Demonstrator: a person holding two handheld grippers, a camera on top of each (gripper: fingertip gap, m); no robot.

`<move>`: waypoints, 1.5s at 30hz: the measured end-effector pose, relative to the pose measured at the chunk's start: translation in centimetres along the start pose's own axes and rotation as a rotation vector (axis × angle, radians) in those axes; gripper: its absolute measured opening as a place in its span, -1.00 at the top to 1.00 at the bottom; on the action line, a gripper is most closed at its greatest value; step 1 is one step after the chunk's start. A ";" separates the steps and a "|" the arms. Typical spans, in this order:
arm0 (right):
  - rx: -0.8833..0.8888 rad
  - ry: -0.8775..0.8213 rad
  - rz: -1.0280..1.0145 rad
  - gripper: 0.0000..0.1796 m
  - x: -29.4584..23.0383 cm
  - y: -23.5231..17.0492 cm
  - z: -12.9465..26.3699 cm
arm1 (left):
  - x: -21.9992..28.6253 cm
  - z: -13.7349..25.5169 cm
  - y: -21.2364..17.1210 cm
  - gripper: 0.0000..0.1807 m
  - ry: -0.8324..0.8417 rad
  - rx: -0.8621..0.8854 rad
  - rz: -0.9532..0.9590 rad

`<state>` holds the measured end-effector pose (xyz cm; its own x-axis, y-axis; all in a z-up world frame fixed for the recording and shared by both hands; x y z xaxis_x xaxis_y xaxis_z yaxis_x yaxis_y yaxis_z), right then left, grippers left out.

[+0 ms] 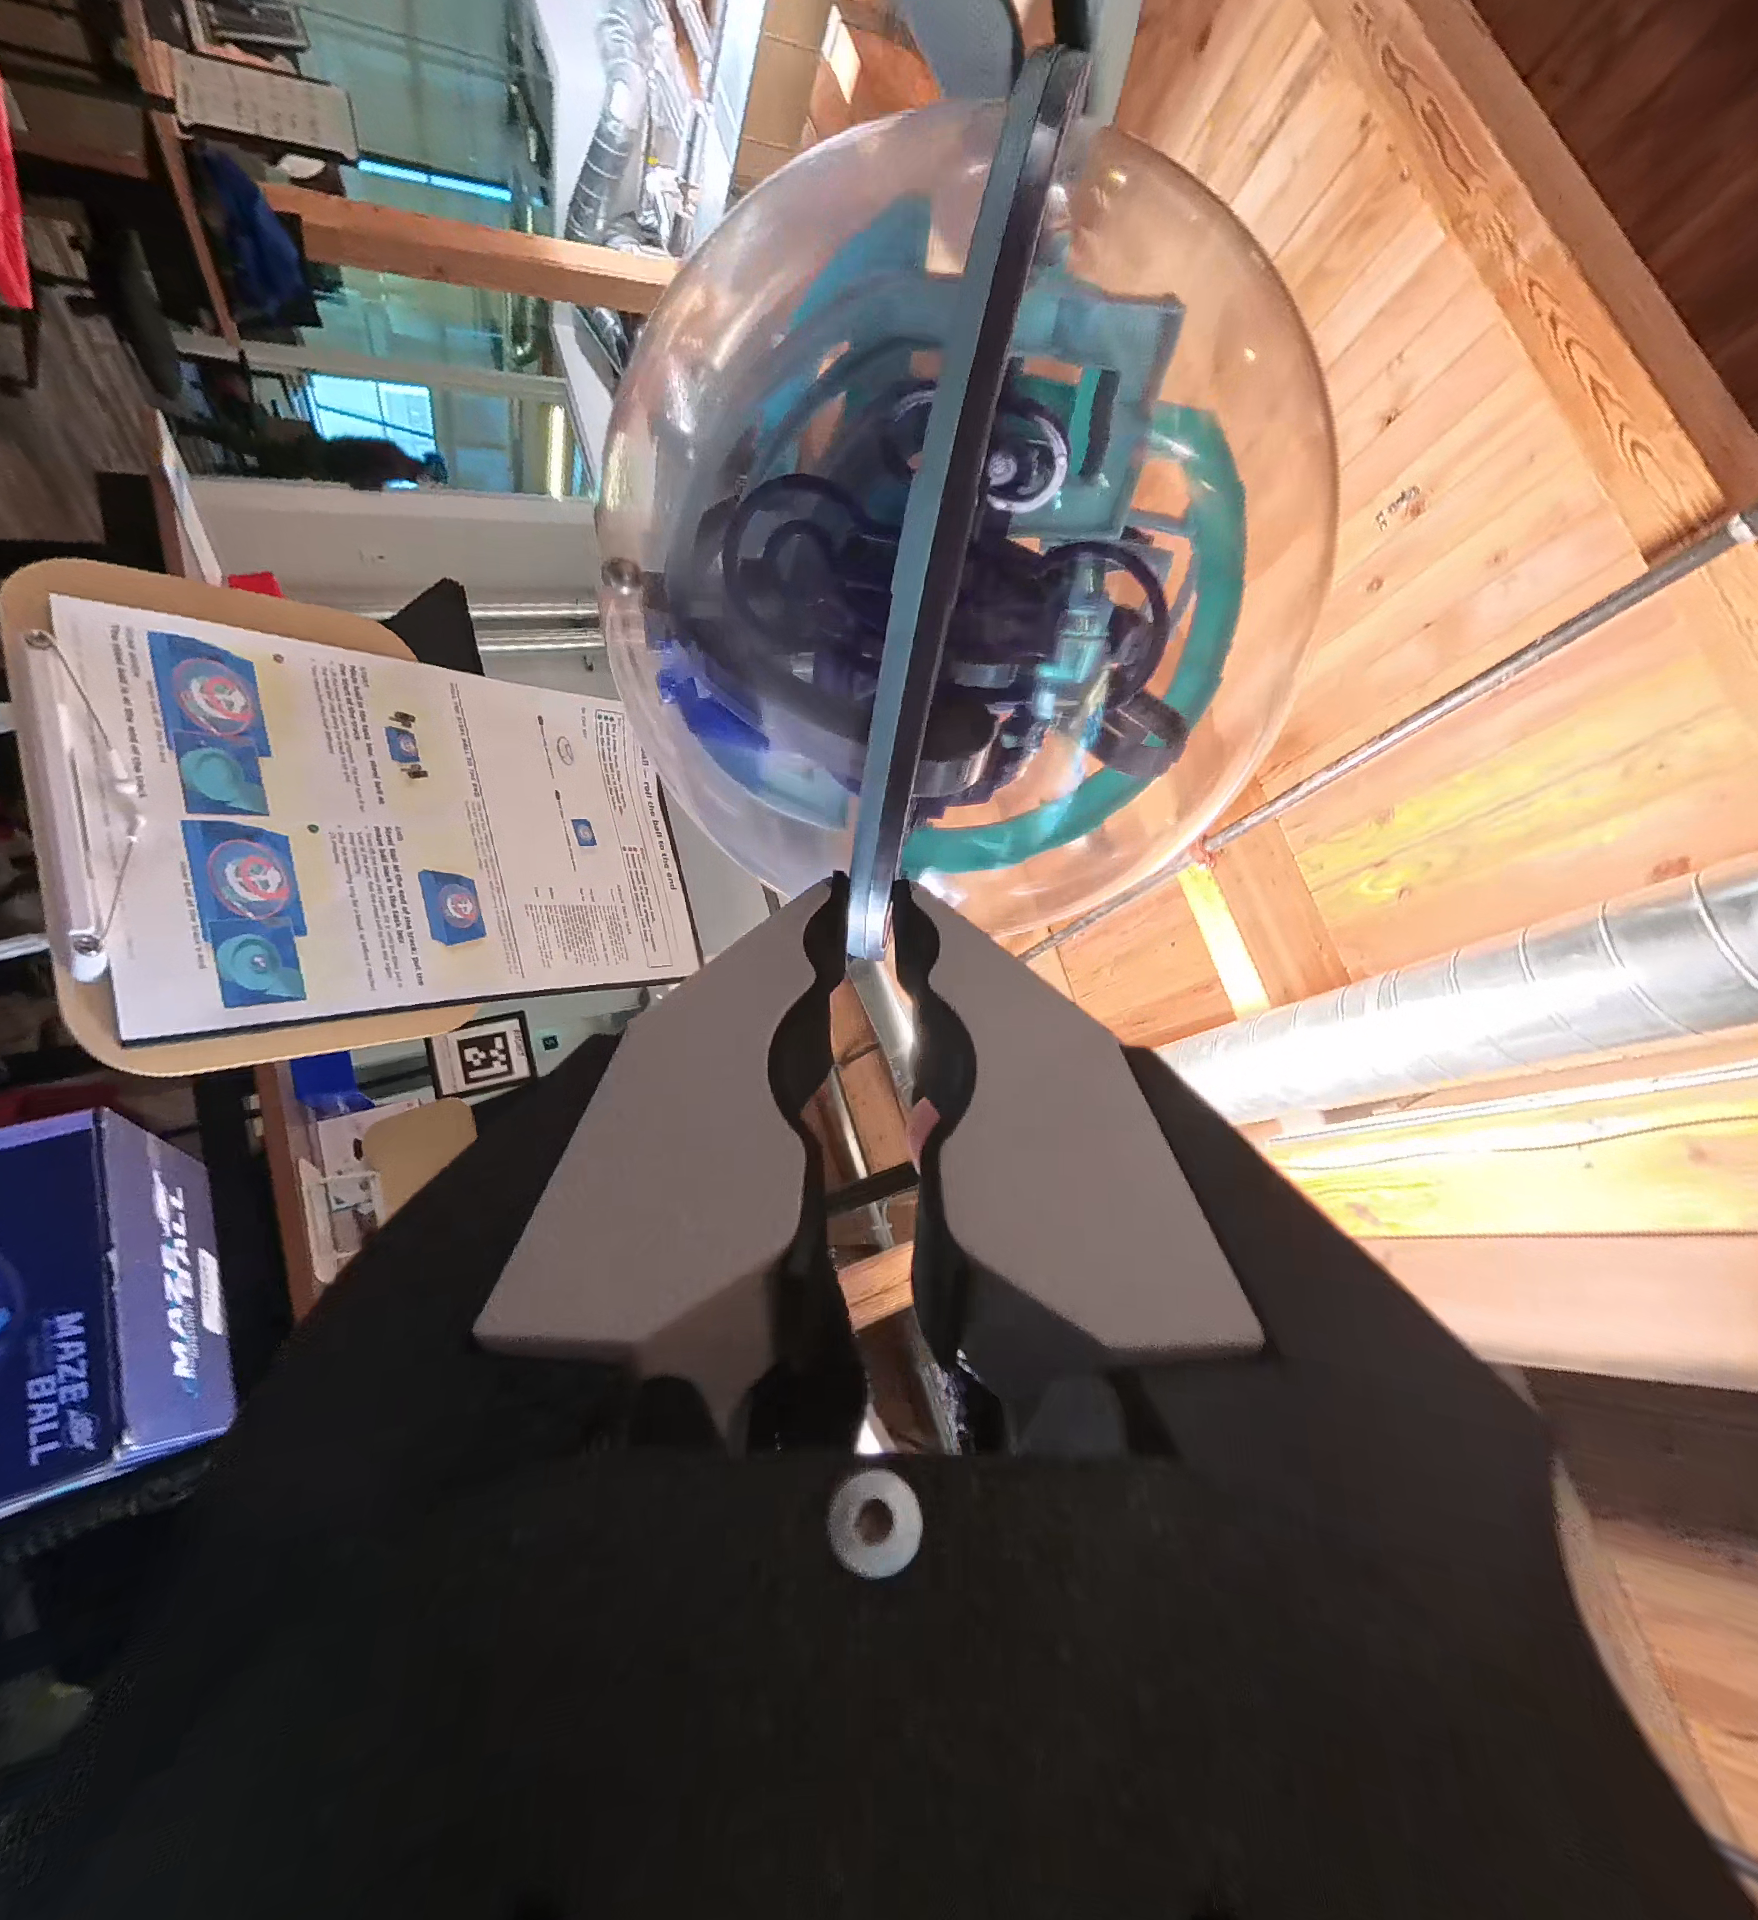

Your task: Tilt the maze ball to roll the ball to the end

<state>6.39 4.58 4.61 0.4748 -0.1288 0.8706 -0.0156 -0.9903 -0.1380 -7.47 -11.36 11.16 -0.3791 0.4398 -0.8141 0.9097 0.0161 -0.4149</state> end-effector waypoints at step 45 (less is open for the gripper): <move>-0.059 0.229 -0.243 0.93 -3.7 0.4 4.9 | 2.1 0.7 3.7 0.92 -0.283 0.112 0.337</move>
<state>8.97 4.95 -1.01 0.2606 0.1093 0.9592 0.0193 -0.9940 0.1080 -5.02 -11.02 7.63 -0.1102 0.1404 -0.9839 0.9723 -0.1902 -0.1360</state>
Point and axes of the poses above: each gripper's, where its closed fingertips meet, z back along the fingers, y out of its top, x = y × z across the jaws, the point moved 7 cm from there along z, back along the fingers, and after that the axes turned 6 degrees about x, right-handed, at the moved point
